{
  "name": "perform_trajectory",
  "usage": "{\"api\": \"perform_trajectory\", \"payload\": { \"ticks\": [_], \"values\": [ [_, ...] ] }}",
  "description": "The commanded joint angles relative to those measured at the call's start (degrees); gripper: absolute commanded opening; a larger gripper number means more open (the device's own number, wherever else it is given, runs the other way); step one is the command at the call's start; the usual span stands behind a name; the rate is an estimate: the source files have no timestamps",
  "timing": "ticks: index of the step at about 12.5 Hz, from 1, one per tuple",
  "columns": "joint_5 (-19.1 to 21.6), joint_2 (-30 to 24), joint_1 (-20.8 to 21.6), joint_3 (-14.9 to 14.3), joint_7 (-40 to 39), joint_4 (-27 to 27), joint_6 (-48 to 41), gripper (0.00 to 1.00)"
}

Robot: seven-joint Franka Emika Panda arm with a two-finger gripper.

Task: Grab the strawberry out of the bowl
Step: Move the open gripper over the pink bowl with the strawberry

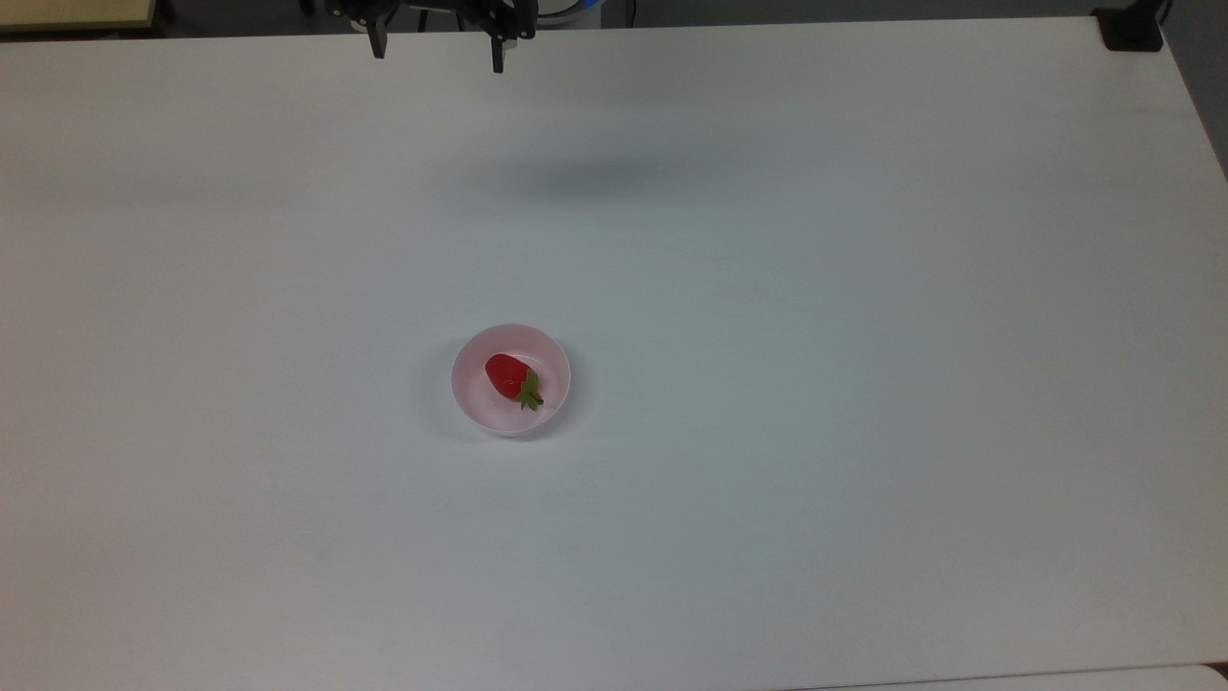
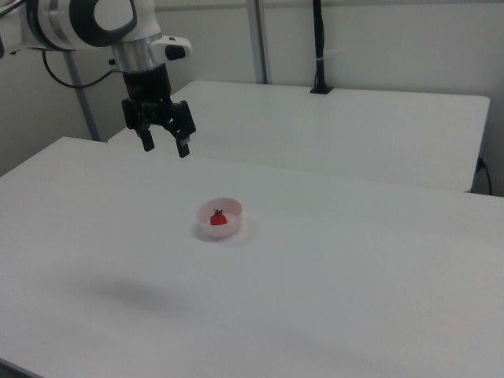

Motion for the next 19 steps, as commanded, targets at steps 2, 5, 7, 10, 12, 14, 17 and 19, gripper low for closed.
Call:
{"api": "perform_trajectory", "payload": {
  "ticks": [2,5,7,10,12,14,17,19],
  "values": [
    [-0.52,0.01,-0.49,-0.45,-0.40,-0.50,3.00,1.00],
    [-0.52,0.35,-1.19,-0.45,-0.49,-0.41,3.17,1.00],
    [-0.35,1.75,-1.11,-0.45,-0.57,0.02,5.09,1.00],
    [0.45,5.71,-0.58,-0.19,-1.36,0.73,12.55,1.00],
    [0.62,8.61,-0.49,0.25,-3.20,0.82,17.66,1.00],
    [0.45,12.12,-0.05,0.95,-5.31,0.82,20.83,1.00],
    [0.10,18.97,3.11,0.95,-9.71,0.90,25.04,1.00],
    [0.36,22.14,3.20,0.95,-12.86,0.99,28.82,0.99]
  ]
}}
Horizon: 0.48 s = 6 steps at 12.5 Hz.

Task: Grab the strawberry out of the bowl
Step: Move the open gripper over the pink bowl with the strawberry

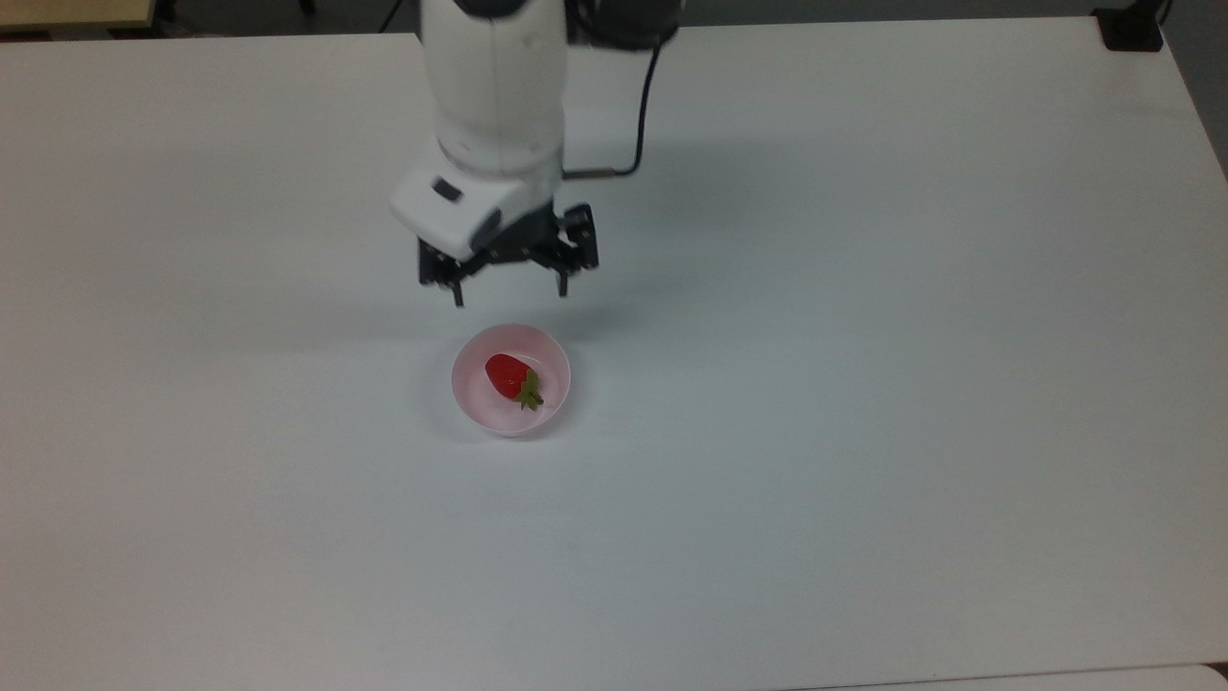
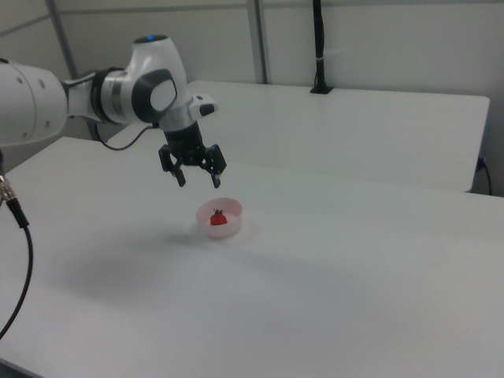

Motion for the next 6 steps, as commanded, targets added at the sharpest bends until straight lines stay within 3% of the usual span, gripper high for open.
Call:
{"api": "perform_trajectory", "payload": {
  "ticks": [1,3,6],
  "values": [
    [0.34,4.79,0.44,-0.39,-6.42,1.88,3.91,0.89],
    [0.43,6.74,0.09,-0.39,-8.80,2.85,3.92,0.81],
    [0.96,8.49,-0.71,-0.39,-13.72,3.29,3.92,0.81]
  ]
}}
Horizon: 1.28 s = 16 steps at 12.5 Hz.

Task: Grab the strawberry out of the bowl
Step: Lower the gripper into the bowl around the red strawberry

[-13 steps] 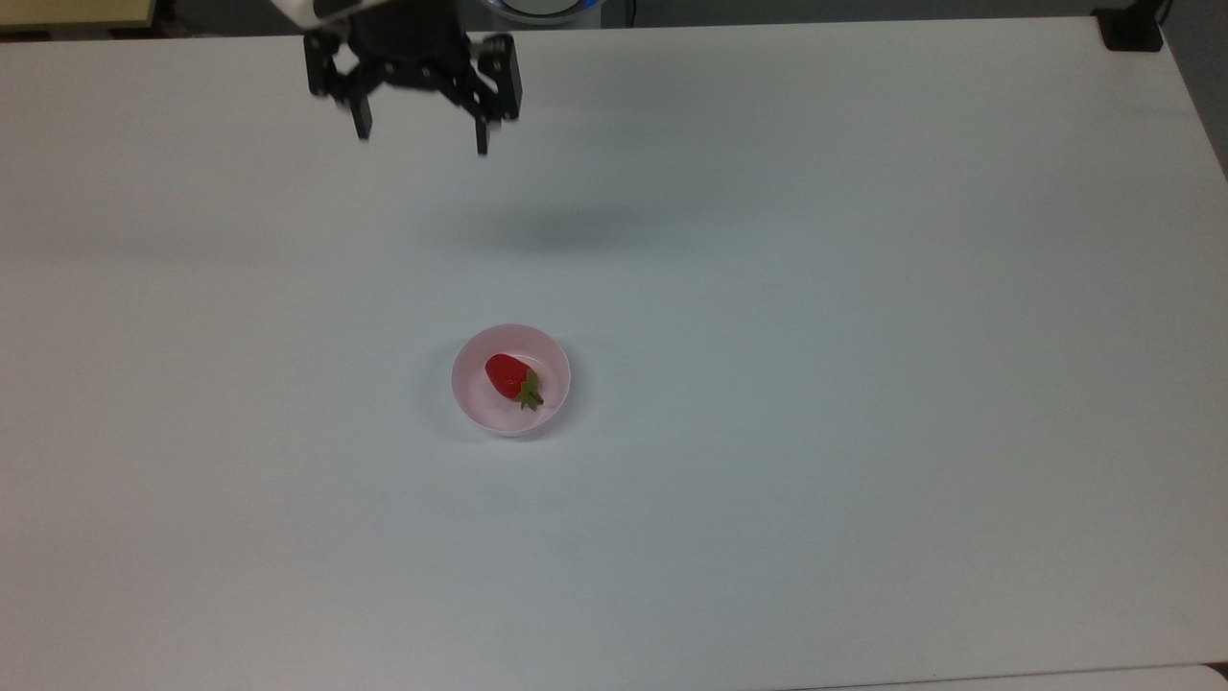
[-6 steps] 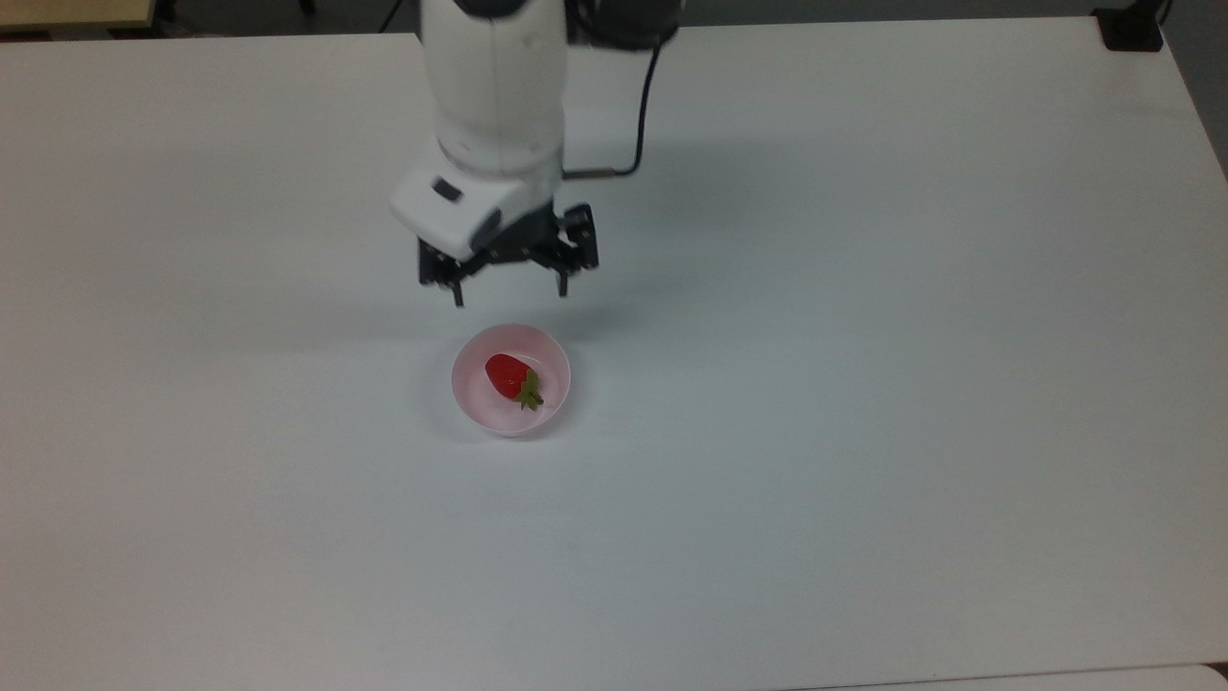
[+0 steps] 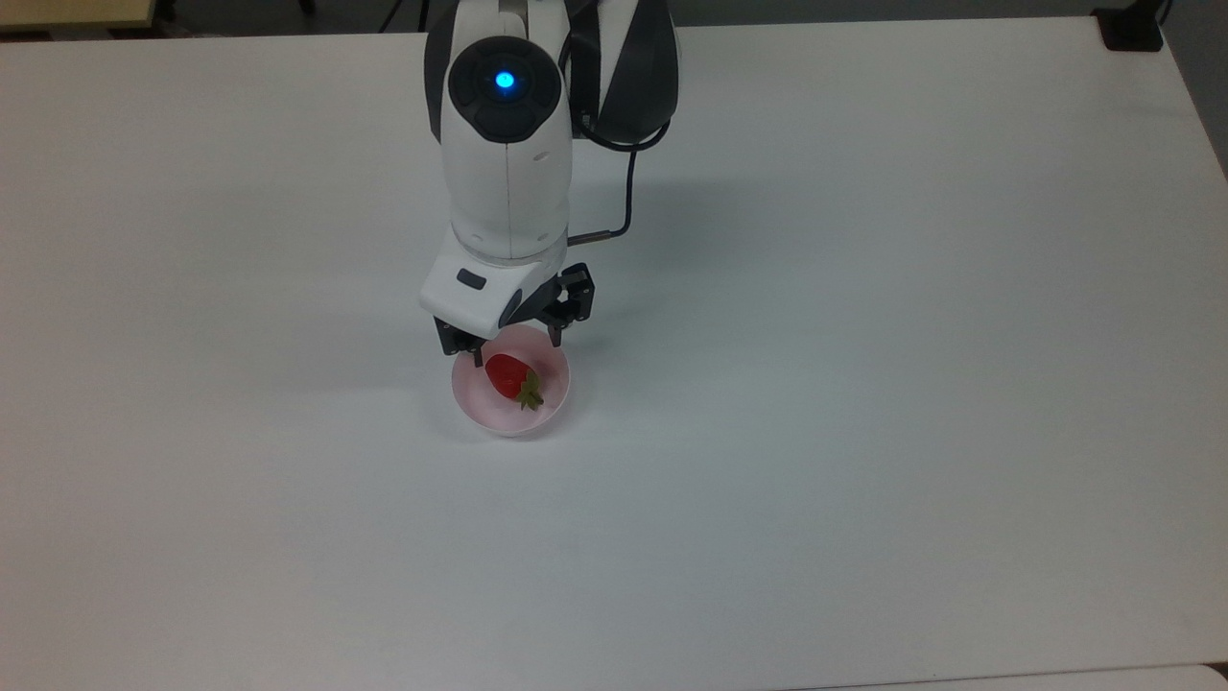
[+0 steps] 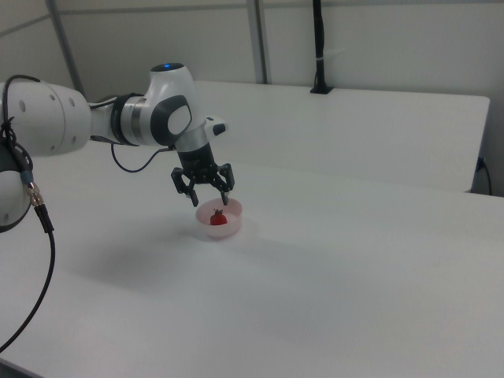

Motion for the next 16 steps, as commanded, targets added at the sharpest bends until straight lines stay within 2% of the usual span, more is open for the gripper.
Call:
{"api": "perform_trajectory", "payload": {
  "ticks": [1,2,3,8,9,13,15,16],
  "values": [
    [0.89,2.13,-0.34,-0.24,-4.69,1.09,0.29,0.80],
    [0.71,2.39,-0.34,-0.24,-5.22,1.36,0.29,0.78],
    [0.45,3.53,-0.17,-0.32,-5.57,1.45,0.29,0.71],
    [0.10,5.91,-0.17,-0.32,-5.66,3.03,0.82,0.70],
    [0.18,5.91,-0.08,-0.32,-5.58,3.03,1.52,0.62],
    [0.45,5.74,-0.08,-0.32,-5.05,3.03,1.53,0.42],
    [1.32,3.38,-0.08,-0.24,-4.79,3.03,0.91,0.42],
    [1.68,2.14,-0.34,-0.24,-4.35,3.03,-2.14,0.42]
  ]
}}
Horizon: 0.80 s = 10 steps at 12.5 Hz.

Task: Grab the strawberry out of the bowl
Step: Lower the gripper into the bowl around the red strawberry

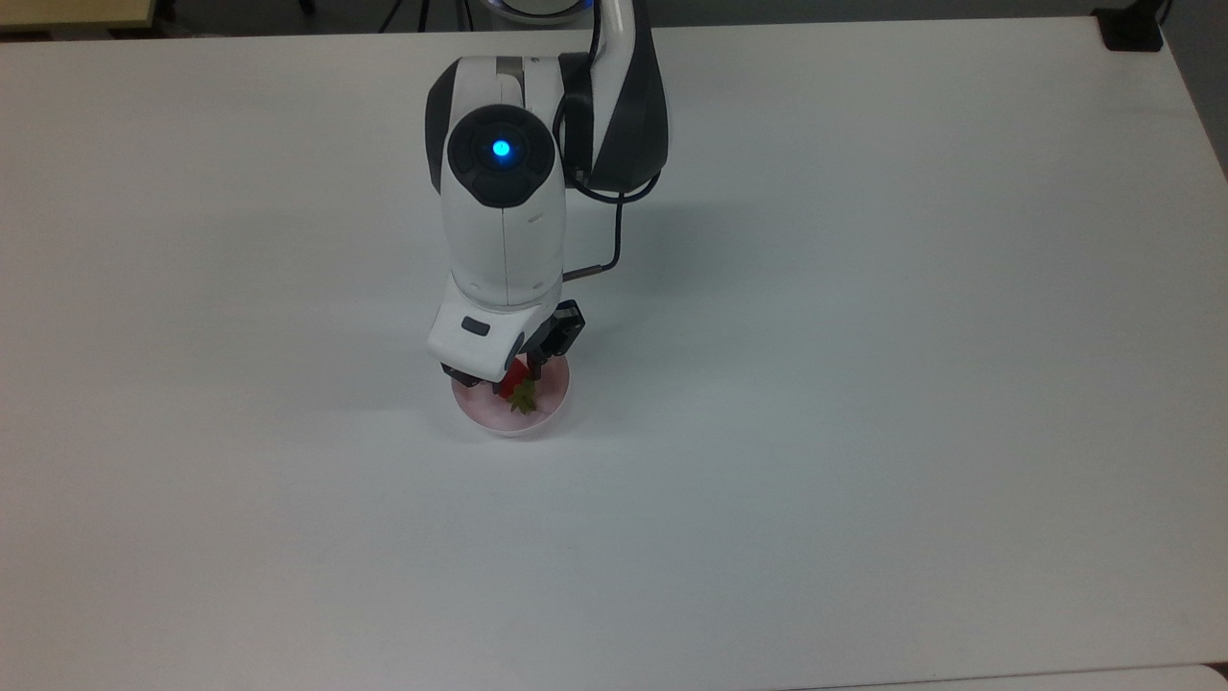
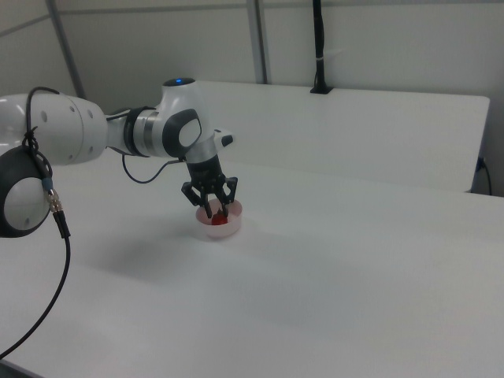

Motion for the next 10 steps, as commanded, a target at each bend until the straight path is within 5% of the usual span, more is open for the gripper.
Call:
{"api": "perform_trajectory", "payload": {
  "ticks": [1,3,5,10],
  "values": [
    [2.61,-4.67,-0.14,-0.31,0.09,-0.15,-6.81,0.42],
    [3.06,-5.12,-0.14,-0.40,0.18,0.12,-7.56,0.47],
    [2.36,-3.63,0.03,-0.40,0.09,-0.23,-6.68,0.64],
    [2.35,-0.47,-0.84,-0.49,2.46,-0.32,-1.75,0.64]
  ]
}}
